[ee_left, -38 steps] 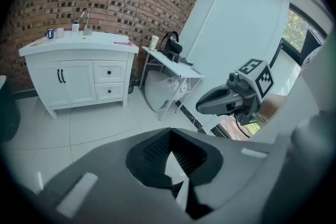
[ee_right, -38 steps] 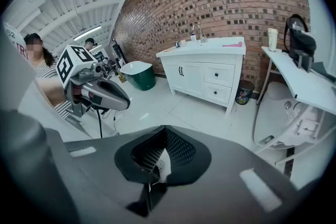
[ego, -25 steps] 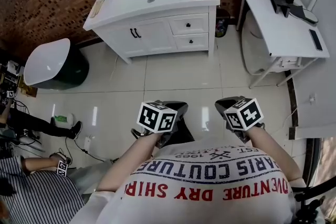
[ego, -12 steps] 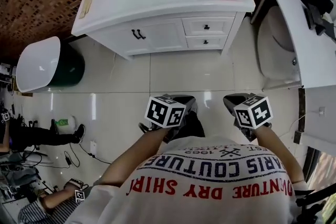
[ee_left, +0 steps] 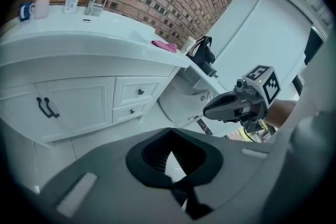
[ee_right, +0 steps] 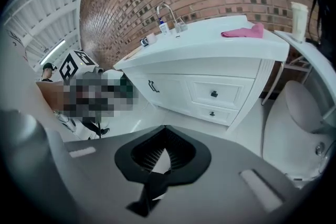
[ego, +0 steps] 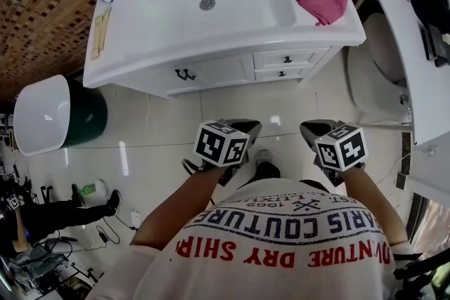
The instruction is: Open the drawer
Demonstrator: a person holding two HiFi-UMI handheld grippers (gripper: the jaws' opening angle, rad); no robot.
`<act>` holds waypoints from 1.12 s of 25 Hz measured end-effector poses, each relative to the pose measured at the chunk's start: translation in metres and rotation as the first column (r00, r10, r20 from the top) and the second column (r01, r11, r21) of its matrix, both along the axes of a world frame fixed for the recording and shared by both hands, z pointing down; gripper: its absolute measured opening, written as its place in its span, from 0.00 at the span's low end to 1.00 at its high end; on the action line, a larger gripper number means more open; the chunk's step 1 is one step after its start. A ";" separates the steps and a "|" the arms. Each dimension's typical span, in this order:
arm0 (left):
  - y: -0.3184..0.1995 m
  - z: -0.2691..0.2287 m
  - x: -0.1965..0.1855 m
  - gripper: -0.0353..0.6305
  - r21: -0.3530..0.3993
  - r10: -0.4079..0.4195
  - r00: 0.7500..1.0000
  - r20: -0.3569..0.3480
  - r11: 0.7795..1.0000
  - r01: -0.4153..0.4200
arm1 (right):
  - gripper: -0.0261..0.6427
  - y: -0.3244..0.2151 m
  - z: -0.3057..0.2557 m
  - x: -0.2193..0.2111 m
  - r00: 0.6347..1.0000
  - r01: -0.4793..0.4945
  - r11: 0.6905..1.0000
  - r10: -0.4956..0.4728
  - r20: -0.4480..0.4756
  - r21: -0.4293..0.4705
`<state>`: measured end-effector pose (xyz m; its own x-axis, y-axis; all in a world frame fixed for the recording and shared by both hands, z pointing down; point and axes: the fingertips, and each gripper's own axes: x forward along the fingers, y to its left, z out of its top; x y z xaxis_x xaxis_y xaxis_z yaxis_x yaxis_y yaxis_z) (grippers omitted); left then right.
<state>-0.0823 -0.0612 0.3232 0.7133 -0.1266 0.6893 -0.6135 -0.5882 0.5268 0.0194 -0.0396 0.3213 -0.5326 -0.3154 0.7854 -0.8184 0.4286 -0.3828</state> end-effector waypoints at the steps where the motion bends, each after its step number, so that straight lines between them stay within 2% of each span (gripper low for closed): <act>1: -0.004 0.003 0.000 0.05 -0.008 -0.001 1.000 -0.004 1.000 0.001 | 0.05 -0.002 0.003 0.000 1.000 -0.005 1.000 0.005 0.002 -0.007; 10: -0.011 0.031 0.006 0.05 -0.055 -0.023 1.000 0.000 0.998 0.023 | 0.05 -0.010 0.044 0.008 0.999 -0.022 0.998 0.024 0.027 -0.066; 15: -0.018 0.056 0.009 0.05 -0.050 -0.041 0.999 0.012 0.998 0.041 | 0.05 -0.031 0.075 0.020 0.999 -0.038 0.999 0.038 0.022 -0.017; 20: -0.022 0.099 0.011 0.05 -0.056 -0.073 0.997 -0.004 0.996 0.073 | 0.05 -0.059 0.141 0.035 0.996 -0.087 0.996 0.087 0.000 0.032; 23: -0.032 0.136 0.009 0.05 -0.046 -0.095 0.995 -0.006 0.994 0.095 | 0.06 -0.080 0.191 0.037 0.988 -0.149 0.989 0.148 0.041 0.018; 25: -0.036 0.164 0.010 0.05 -0.054 -0.114 0.993 -0.006 0.992 0.114 | 0.09 -0.094 0.224 0.036 0.980 -0.187 0.982 0.186 0.071 0.012; 28: -0.042 0.203 0.014 0.05 -0.061 -0.140 0.990 -0.021 0.989 0.138 | 0.15 -0.119 0.272 0.037 0.979 -0.198 0.979 0.195 0.065 0.046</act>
